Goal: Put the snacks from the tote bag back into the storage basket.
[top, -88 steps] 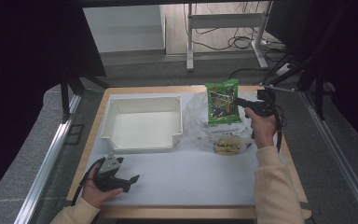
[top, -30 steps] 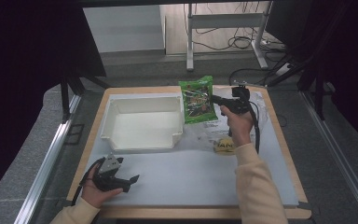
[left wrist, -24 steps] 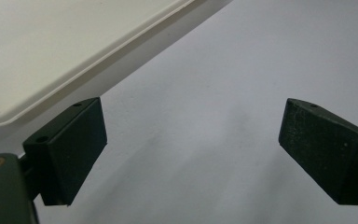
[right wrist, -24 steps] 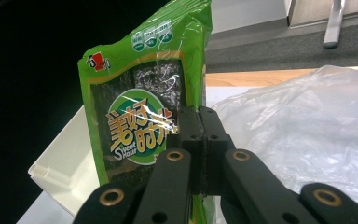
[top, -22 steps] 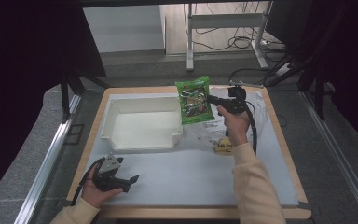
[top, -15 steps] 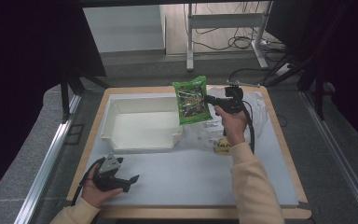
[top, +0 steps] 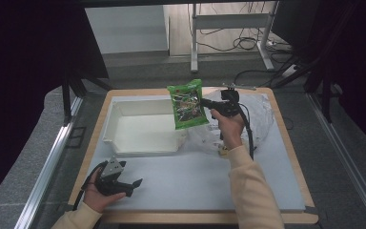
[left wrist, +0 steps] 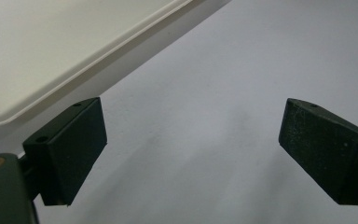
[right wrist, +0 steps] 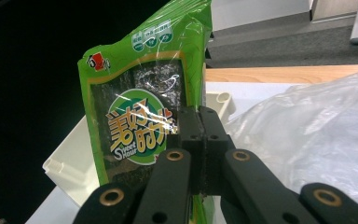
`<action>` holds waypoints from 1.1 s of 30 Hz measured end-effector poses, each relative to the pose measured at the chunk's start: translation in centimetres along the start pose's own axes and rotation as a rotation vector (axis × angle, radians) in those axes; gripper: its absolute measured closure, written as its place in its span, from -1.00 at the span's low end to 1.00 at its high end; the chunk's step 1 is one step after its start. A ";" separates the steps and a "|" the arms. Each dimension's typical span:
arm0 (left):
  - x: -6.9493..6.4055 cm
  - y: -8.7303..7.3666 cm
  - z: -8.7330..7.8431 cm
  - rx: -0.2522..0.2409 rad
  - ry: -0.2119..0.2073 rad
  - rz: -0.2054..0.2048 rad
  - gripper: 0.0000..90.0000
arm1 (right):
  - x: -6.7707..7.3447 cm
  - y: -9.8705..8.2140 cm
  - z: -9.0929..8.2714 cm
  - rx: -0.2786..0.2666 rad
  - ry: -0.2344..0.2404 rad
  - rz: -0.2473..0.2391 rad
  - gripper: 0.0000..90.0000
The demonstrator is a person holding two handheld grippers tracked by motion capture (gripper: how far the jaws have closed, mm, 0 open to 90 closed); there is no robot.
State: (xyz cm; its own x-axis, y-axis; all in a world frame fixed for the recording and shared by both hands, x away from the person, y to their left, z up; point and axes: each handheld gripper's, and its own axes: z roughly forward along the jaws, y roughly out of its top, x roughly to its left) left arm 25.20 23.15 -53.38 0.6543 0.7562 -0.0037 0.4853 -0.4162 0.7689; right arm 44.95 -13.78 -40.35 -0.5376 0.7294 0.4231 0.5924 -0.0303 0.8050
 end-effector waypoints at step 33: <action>0.1 0.0 0.0 0.002 -0.003 0.000 -0.83 | 2.8 -0.5 4.1 0.045 0.060 -0.011 1.00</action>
State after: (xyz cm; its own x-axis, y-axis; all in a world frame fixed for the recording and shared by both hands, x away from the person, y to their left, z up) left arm 25.24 23.21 -53.40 0.6562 0.7546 -0.0058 0.4864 -0.4170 0.7678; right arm 45.62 -8.92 -41.23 -0.5789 0.6868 0.4395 0.6118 0.0095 0.7909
